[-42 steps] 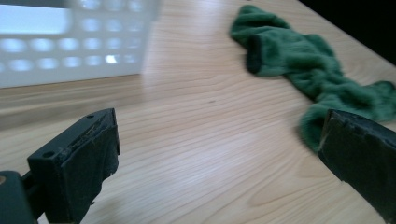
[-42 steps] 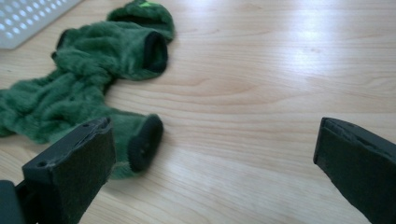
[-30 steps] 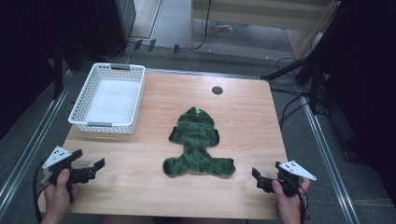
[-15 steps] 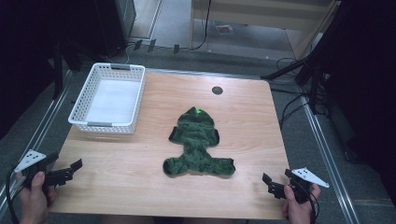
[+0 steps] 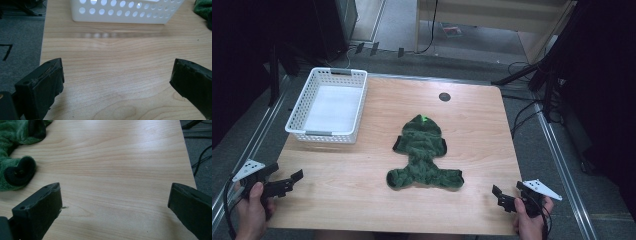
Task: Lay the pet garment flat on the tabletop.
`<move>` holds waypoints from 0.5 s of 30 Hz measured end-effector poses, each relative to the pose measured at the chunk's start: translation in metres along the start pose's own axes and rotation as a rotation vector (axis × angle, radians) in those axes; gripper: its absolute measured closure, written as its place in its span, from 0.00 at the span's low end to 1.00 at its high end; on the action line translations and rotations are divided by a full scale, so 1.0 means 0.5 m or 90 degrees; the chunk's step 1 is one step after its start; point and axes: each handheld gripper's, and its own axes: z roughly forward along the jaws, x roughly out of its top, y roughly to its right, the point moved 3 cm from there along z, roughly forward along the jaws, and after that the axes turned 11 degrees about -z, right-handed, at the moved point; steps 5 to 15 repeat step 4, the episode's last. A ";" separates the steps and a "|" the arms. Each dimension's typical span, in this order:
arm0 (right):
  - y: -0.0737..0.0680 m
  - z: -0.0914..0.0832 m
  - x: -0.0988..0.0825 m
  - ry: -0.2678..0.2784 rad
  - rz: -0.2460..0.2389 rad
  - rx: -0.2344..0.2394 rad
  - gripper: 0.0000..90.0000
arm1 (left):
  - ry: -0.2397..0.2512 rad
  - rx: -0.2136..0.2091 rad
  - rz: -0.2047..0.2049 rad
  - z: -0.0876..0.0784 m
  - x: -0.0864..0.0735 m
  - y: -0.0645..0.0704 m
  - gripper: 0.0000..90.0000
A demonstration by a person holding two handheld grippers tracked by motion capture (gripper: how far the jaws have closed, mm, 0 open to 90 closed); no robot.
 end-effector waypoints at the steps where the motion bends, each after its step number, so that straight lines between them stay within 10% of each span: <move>1: 0.000 0.000 0.000 0.000 0.000 0.000 0.00 | -0.001 -0.001 -0.002 0.000 0.000 0.000 0.00; 15: 0.000 0.001 0.000 -0.001 0.002 0.002 0.00 | -0.007 0.001 0.002 0.002 0.000 0.000 0.00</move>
